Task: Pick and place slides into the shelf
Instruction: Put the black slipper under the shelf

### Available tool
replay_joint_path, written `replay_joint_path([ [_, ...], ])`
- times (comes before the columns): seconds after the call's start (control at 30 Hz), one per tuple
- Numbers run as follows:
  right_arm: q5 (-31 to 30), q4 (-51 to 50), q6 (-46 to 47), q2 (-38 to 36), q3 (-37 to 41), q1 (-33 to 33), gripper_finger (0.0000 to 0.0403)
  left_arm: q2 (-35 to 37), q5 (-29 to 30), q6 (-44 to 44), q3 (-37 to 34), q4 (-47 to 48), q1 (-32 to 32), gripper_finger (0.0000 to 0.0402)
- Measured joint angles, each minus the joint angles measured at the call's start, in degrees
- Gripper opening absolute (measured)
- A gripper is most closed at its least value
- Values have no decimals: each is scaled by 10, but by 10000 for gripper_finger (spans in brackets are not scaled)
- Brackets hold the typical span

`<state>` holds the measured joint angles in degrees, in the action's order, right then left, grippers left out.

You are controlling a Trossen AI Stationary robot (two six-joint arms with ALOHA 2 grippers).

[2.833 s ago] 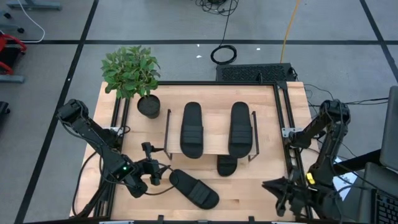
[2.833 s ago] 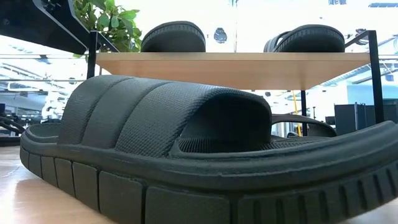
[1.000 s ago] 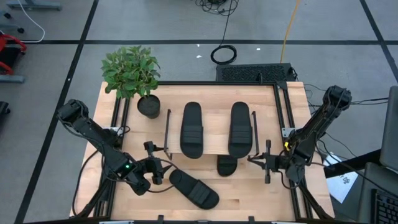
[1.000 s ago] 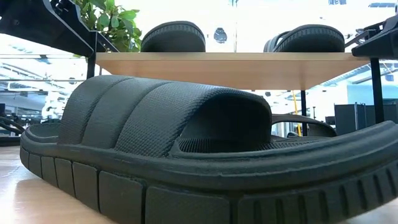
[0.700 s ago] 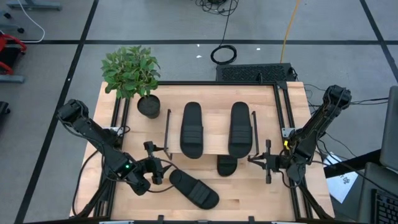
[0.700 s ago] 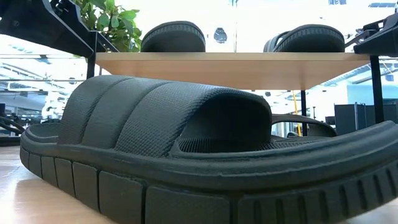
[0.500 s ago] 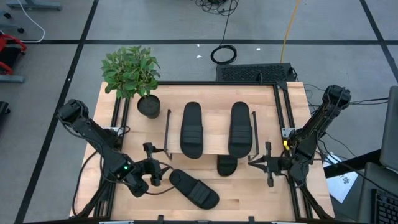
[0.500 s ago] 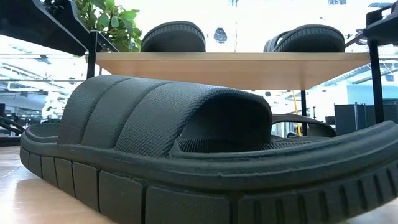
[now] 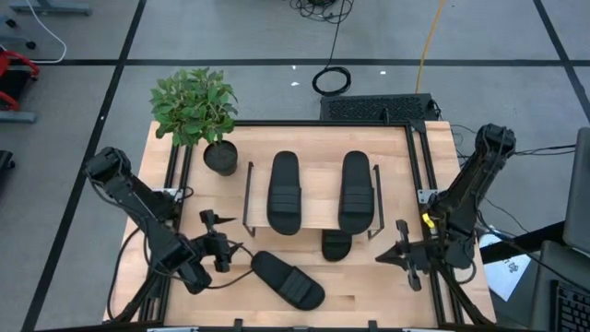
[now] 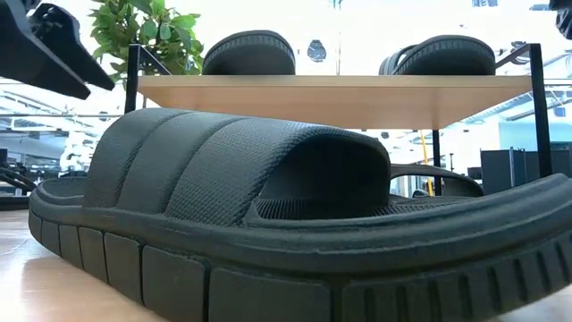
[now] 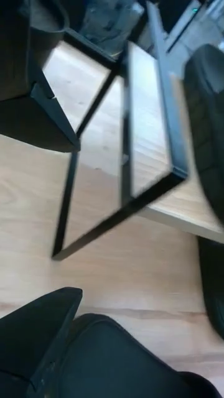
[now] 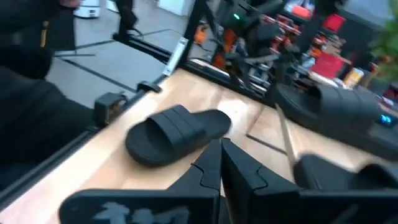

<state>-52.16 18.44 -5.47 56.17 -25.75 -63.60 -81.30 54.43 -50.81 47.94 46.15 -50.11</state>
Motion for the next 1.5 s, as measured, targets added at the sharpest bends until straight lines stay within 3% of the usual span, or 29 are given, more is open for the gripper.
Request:
replay_joint_path([
  [0.13, 1, -23, -41, 49, -58, -7, 0, 0, 3, -77, 0, 44, -28, 376],
  [0.27, 0, -81, -58, 111, -154, -26, 0, 0, 45, -124, 0, 71, -59, 376],
  [0.53, -6, -221, -12, 228, -330, -59, 0, 0, 221, -185, 0, 73, -81, 376],
  [0.77, -39, -235, -28, 309, -407, -81, 0, 0, 285, -183, 0, 70, -81, 376],
  [0.9, -52, -236, -35, 358, -441, -76, 0, 0, 349, -130, 0, 50, -86, 376],
  [1.03, -64, -234, -23, 412, -485, -54, 0, 0, 356, -69, 2, 30, -80, 376],
  [1.17, -61, -235, -17, 466, -522, -37, 0, 0, 357, -71, 3, 30, -73, 376],
  [1.3, -22, -238, -9, 491, -526, -14, 1, 0, 357, -71, 3, 30, -69, 376],
  [1.5, 45, -252, -26, 516, -526, 18, 56, 0, 356, -93, 3, 30, -68, 376],
])
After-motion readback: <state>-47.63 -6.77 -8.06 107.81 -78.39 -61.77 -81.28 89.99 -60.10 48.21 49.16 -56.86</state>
